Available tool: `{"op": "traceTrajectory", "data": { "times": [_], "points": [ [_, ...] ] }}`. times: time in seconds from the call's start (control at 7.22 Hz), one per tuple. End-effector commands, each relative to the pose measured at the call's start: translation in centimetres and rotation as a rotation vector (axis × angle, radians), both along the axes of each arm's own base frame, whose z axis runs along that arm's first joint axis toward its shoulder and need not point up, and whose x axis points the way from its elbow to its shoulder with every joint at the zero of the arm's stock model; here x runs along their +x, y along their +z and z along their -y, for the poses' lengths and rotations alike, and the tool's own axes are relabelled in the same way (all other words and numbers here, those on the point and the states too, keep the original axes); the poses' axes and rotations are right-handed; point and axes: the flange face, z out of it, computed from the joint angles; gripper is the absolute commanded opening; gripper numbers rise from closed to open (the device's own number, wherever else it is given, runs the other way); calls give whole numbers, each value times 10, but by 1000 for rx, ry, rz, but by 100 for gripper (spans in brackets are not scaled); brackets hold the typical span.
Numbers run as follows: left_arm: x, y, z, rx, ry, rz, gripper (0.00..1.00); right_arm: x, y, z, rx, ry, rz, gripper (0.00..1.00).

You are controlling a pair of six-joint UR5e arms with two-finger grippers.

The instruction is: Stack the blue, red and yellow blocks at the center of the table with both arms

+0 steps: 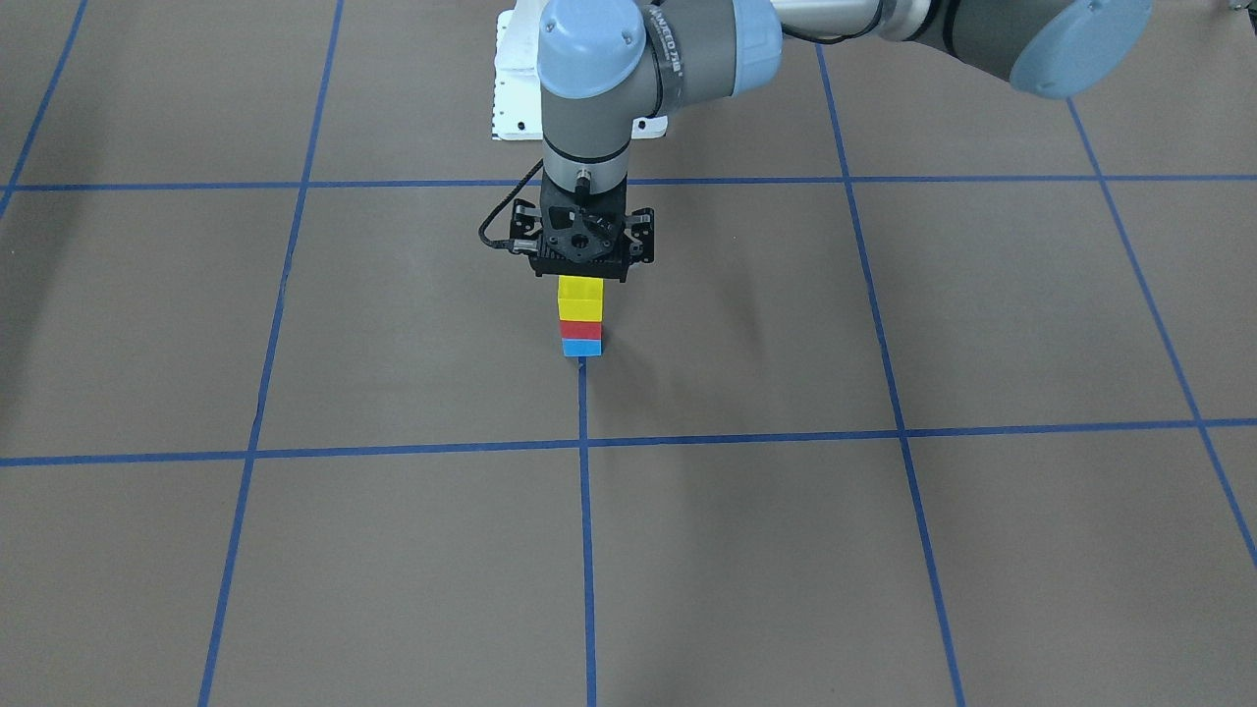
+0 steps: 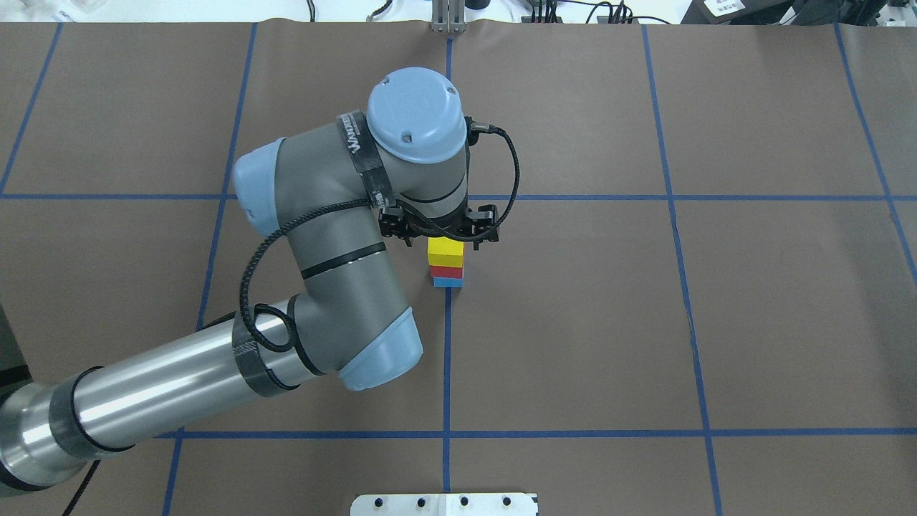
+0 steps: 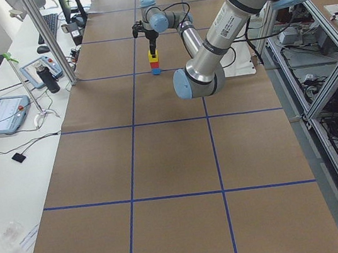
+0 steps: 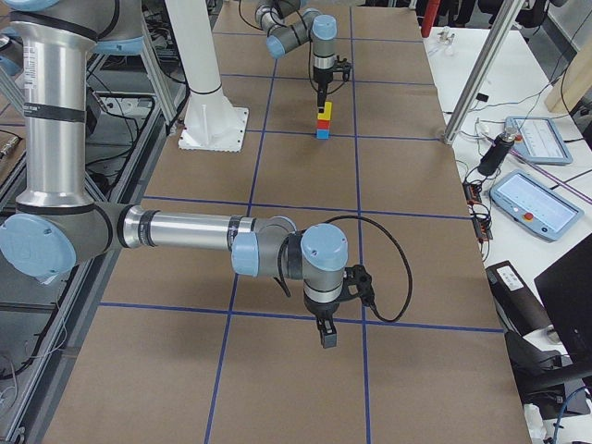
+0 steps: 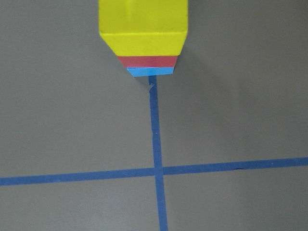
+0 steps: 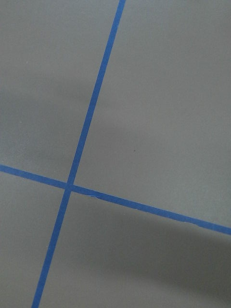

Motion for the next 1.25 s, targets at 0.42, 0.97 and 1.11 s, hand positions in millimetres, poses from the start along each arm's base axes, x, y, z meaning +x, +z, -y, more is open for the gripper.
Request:
{"op": "traceTrajectory", "data": {
  "times": [0.42, 0.97, 1.11],
  "points": [
    [-285, 172, 32, 203, 181, 70, 100, 0, 15, -8, -27, -4, -1, 100],
    [-554, 411, 3, 36, 102, 161, 100, 0, 24, -13, -48, -1, -4, 100],
    [-563, 450, -12, -37, 92, 165, 100, 0, 30, -16, -62, 1, -2, 100]
  ]
}}
